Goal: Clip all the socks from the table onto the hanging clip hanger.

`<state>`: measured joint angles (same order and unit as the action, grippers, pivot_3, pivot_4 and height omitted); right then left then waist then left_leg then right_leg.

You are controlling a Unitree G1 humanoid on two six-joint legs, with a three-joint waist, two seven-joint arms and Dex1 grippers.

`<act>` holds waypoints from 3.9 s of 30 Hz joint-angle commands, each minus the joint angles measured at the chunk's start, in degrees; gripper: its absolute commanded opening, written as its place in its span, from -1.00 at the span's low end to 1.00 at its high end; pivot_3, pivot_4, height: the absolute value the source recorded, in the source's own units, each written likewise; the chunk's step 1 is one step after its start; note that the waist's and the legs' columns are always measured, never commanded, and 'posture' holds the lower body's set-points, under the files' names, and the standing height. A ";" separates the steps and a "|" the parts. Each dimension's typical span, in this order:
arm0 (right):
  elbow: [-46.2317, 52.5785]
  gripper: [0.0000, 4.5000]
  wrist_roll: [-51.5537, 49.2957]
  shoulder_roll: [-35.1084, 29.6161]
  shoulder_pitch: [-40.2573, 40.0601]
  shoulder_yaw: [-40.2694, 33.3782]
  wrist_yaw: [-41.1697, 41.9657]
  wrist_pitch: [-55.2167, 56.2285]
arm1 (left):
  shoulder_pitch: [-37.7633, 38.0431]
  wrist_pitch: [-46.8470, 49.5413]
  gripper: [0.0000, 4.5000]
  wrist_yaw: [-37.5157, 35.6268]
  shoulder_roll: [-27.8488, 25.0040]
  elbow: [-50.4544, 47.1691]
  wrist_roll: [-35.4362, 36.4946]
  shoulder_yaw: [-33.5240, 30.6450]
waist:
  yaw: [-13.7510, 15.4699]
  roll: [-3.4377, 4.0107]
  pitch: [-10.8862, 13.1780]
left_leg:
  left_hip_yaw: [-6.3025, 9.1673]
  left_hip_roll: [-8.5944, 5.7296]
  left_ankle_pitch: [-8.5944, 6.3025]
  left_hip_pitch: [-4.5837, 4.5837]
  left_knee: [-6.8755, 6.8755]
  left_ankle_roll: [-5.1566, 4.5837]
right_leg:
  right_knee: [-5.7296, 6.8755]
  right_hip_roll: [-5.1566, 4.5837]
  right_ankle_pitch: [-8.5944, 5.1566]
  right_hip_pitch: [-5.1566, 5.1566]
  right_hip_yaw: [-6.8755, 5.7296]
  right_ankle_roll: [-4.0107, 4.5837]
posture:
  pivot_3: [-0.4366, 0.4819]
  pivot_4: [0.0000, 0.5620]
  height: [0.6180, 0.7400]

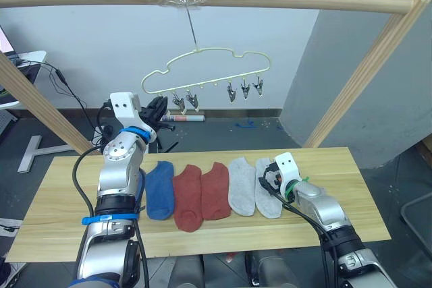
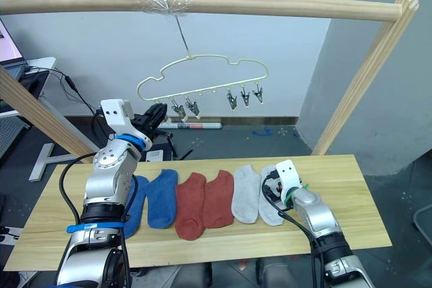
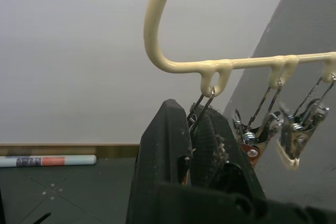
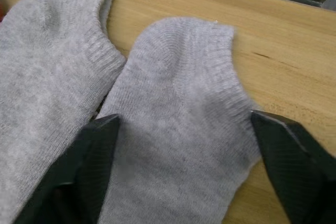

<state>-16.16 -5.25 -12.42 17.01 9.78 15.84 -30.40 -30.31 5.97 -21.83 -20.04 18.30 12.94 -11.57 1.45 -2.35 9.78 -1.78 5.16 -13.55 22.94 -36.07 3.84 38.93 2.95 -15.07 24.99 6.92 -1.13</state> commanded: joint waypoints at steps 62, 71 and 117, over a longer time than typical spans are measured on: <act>20.12 -1.00 -15.83 16.31 17.83 6.54 14.38 -20.64 | 5.89 48.39 0.72 5.62 -2.75 -19.79 43.91 -14.82 | 1.75 0.04 0.07 | 0.46 -0.02 0.00 0.15 0.07 0.02 | 0.03 0.02 -0.08 0.11 -0.35 0.17 | 0.53 -0.38 1.00; 16.00 -0.06 -13.20 17.04 15.98 7.13 12.33 -15.27 | 13.71 40.68 0.84 1.70 -12.76 -28.89 29.26 -6.76 | 2.00 0.04 0.11 | 0.36 -0.02 -0.06 0.33 0.09 0.14 | -0.02 -0.08 -0.16 0.28 -0.35 0.25 | 0.54 -0.37 1.00; 47.54 0.71 -23.57 -7.61 15.01 -2.44 17.11 -18.41 | 13.47 6.69 -0.23 3.06 4.47 -24.16 1.29 6.71 | 2.82 -0.06 0.13 | 0.52 -0.28 -0.05 0.48 -0.15 0.11 | 0.05 -0.23 -0.04 0.24 -0.34 0.31 | 0.38 -0.49 1.00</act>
<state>30.40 -27.84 -19.84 30.98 7.99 32.21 -49.23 -15.84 14.28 -19.27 -15.86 -4.90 14.73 -4.62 4.27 -2.41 9.91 -1.27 4.87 -13.60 23.42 -36.23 3.96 38.98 2.72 -15.11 25.21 6.57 -0.82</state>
